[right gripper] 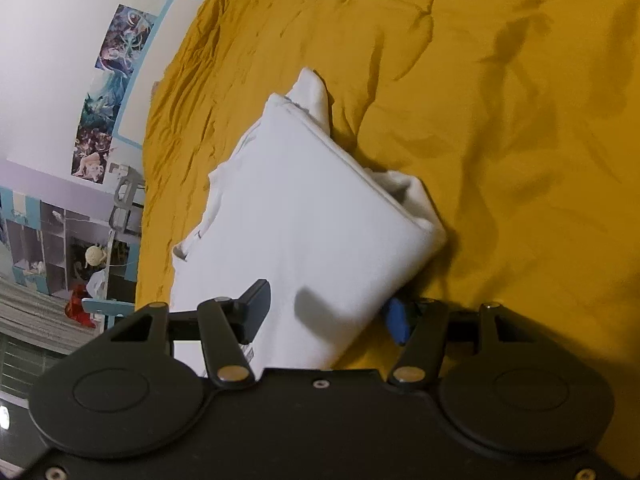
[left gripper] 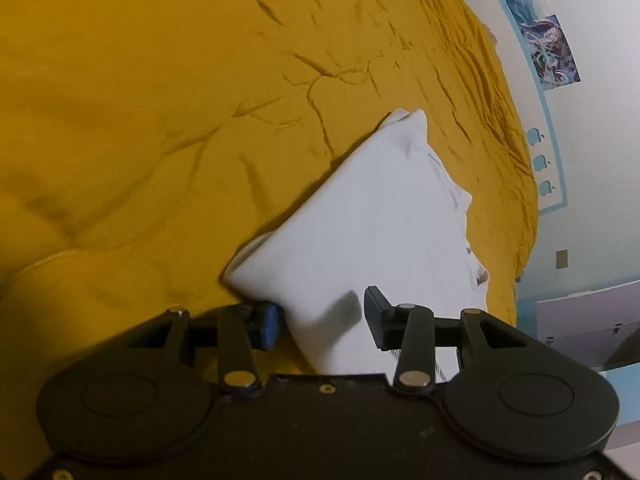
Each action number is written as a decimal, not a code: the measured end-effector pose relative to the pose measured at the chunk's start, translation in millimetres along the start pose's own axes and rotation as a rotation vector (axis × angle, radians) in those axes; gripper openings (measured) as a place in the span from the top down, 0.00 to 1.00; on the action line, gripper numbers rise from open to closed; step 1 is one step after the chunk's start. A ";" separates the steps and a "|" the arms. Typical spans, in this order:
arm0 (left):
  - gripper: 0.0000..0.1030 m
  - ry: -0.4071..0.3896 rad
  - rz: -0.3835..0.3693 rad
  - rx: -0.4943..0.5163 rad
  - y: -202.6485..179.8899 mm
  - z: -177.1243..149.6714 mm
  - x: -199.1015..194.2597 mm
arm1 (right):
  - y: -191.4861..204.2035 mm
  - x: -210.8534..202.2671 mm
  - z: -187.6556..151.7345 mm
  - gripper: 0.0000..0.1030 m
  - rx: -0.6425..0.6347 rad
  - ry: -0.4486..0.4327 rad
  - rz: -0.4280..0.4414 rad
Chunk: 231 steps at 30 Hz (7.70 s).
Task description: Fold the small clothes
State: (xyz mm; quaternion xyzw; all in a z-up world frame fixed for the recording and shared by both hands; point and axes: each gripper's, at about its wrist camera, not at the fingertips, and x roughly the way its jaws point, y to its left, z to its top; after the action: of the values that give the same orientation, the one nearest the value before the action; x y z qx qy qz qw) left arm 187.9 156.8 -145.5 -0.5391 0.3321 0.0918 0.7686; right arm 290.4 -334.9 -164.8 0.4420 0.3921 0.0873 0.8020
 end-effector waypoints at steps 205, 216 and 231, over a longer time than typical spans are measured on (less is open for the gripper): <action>0.44 0.266 0.114 1.087 -105.3 -233.5 -71.3 | 61.7 -135.0 -64.8 0.57 -0.768 -0.228 -0.277; 0.41 0.277 0.148 1.114 -109.6 -240.3 -62.7 | 39.3 -38.2 25.7 0.66 -0.733 -0.128 -0.312; 0.41 0.251 0.135 1.095 -117.7 -215.7 -81.1 | 70.4 -85.7 -27.8 0.83 -0.734 -0.182 -0.315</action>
State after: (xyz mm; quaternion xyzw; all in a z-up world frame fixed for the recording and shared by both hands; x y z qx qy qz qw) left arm 96.1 -64.8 -48.5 -0.0459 0.4537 -0.1099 0.8832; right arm 227.2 -316.9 -71.2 0.0669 0.3250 0.0582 0.9416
